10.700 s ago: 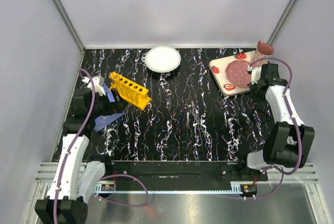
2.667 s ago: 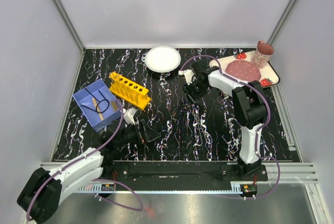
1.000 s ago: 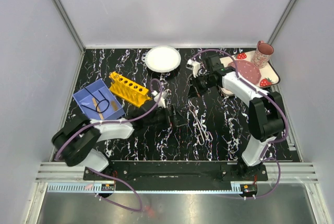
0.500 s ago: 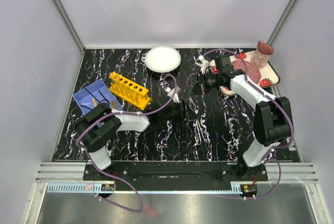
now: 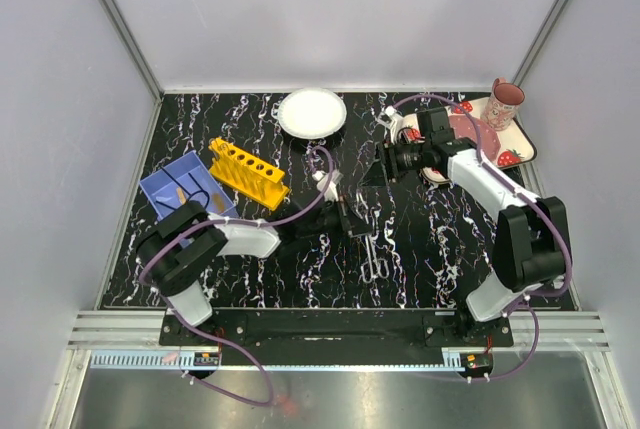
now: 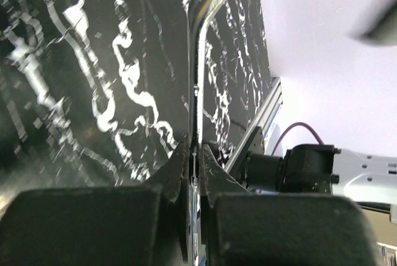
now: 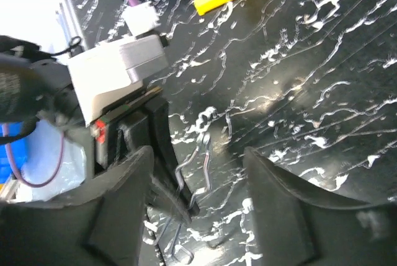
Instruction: Organize the chemistry lab equipment
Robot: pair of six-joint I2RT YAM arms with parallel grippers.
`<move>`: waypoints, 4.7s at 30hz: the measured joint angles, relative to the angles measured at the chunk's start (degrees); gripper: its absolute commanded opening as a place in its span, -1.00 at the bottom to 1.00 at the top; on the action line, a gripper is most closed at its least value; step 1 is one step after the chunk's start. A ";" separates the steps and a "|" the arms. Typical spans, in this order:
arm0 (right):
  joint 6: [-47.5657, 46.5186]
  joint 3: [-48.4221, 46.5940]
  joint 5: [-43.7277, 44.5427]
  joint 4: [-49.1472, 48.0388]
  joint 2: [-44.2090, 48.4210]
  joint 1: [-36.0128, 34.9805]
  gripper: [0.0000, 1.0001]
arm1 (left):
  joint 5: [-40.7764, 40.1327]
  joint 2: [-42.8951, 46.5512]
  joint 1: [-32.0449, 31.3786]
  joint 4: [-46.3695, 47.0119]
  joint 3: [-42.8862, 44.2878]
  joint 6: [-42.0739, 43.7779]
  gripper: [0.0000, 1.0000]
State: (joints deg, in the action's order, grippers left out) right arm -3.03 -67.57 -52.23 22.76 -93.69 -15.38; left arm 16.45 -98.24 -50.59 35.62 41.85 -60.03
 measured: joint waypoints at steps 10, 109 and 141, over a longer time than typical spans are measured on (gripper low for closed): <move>-11.43 0.20 -7.13 6.49 11.08 11.32 0.99 | 3.19 30.34 8.13 -17.18 -15.80 4.98 -1.00; -19.85 5.03 -10.47 10.71 12.85 20.04 0.99 | 0.33 4.42 64.00 -78.05 26.29 44.00 -0.21; -21.18 5.03 -11.26 12.72 12.81 20.41 0.99 | -8.33 3.37 63.36 -78.29 27.19 40.72 -0.44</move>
State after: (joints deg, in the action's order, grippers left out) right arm -24.21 -62.54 -63.48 35.48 -80.88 5.04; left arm 8.12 -94.87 12.78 -42.68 69.04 -19.31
